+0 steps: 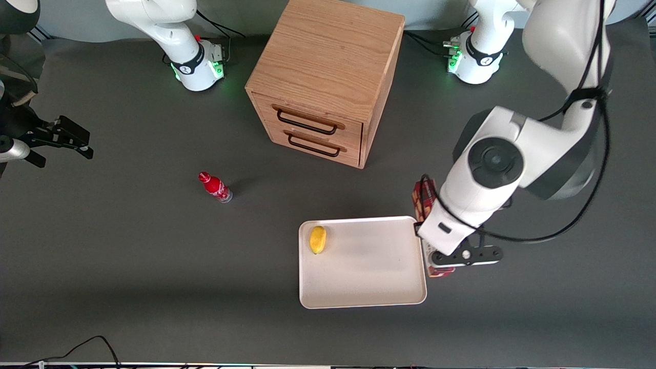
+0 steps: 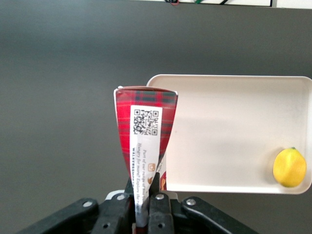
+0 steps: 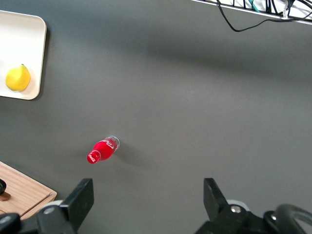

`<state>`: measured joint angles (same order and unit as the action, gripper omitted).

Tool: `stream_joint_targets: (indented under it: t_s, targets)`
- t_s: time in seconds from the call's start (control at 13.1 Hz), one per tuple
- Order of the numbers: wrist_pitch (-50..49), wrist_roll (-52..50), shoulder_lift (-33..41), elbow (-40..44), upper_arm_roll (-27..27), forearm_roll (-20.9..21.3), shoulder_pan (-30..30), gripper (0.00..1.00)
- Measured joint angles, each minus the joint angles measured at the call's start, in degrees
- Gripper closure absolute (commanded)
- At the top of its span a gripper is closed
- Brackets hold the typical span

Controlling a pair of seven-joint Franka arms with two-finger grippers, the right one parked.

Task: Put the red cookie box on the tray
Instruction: 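Lift the box and carry it with the left gripper over the tray, then lower the box onto the tray beside the lemon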

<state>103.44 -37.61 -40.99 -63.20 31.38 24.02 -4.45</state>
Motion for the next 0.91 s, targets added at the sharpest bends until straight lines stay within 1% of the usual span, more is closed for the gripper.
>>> stream_joint_targets:
  t_s: [0.23, 0.38, 0.53, 0.76, 0.84, 0.91]
  targets:
    - [6.1, -1.7, -6.9, 0.0, -0.7, 0.5, -1.5, 1.00]
    - [10.5, -2.7, -10.6, 0.0, -3.5, 0.7, -3.9, 1.00]
    - [13.5, -3.0, -13.4, 0.1, -6.1, 0.7, -6.1, 1.00]
    - [15.4, -3.1, -15.3, 0.1, -6.9, 0.9, -6.5, 1.00]
    - [15.4, -3.1, -15.3, 0.1, -7.0, 0.9, -6.5, 0.85]
    - [15.4, -3.1, -15.3, 0.2, -7.0, 0.9, -6.5, 0.55]
